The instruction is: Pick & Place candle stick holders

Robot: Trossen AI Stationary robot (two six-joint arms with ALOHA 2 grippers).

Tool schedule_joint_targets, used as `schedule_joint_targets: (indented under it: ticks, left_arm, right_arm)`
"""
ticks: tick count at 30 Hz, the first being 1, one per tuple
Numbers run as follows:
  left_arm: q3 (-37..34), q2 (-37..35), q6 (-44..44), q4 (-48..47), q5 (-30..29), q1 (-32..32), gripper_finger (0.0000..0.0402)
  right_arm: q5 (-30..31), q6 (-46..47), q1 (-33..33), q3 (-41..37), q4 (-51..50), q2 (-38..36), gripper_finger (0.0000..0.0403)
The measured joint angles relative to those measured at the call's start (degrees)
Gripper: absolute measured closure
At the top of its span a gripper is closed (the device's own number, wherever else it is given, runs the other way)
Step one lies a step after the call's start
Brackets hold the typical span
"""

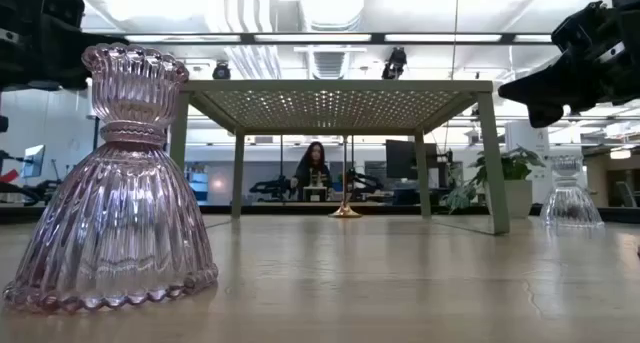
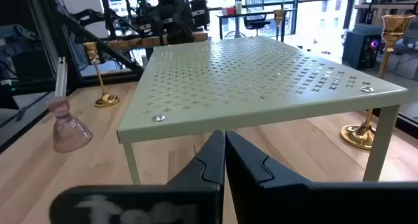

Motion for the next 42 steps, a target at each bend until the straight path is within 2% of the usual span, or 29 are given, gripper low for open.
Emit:
schedule_joint_targets:
  ticks: [36,42]
  left_arm:
    - [0.0,0.0,0.0,0.0,0.0,0.0,0.0225]
    - [0.0,-0.01,0.02,0.0,-0.02,0.0,0.0225]
  right_arm:
    - [-0.02,-0.02,0.0,0.0,0.01,0.0,0.0394]
    - [0.06,-0.22,0.0,-0.02,6.1,0.07,0.0394]
